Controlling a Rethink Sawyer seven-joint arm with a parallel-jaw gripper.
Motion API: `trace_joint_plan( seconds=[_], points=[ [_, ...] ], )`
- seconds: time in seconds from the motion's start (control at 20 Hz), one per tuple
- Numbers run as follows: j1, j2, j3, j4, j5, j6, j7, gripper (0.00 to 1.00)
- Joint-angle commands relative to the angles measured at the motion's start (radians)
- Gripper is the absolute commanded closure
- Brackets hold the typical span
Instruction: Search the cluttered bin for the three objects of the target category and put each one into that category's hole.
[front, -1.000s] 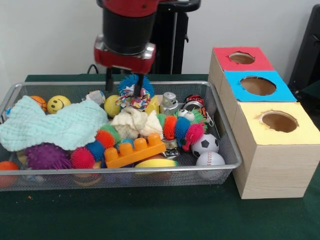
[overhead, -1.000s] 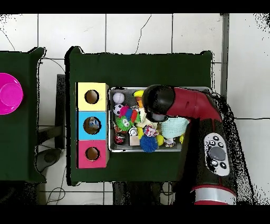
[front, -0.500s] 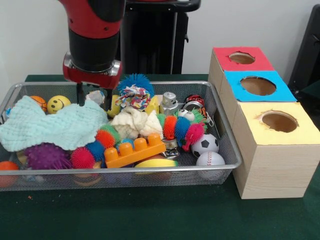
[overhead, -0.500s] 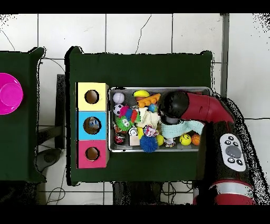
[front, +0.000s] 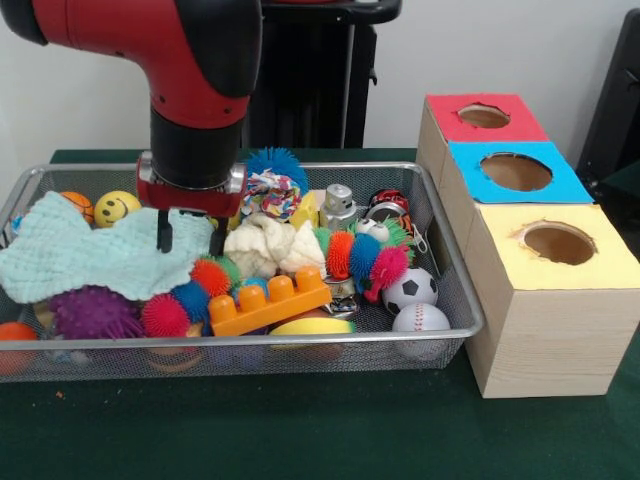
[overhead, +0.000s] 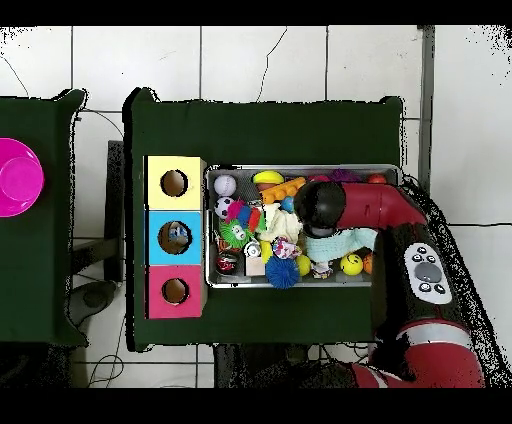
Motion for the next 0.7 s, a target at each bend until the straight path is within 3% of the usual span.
trace_joint_plan(
  seconds=[0.05,0.4,0.7],
  points=[
    [-0.011,0.059,0.098,-0.019,-0.12,-0.091,-0.268,0.0],
    [-0.005,0.082,0.098,-0.043,-0.223,-0.127,-0.239,0.0],
    [0.002,0.111,0.104,-0.07,-0.262,-0.111,-0.228,0.0]
  ],
)
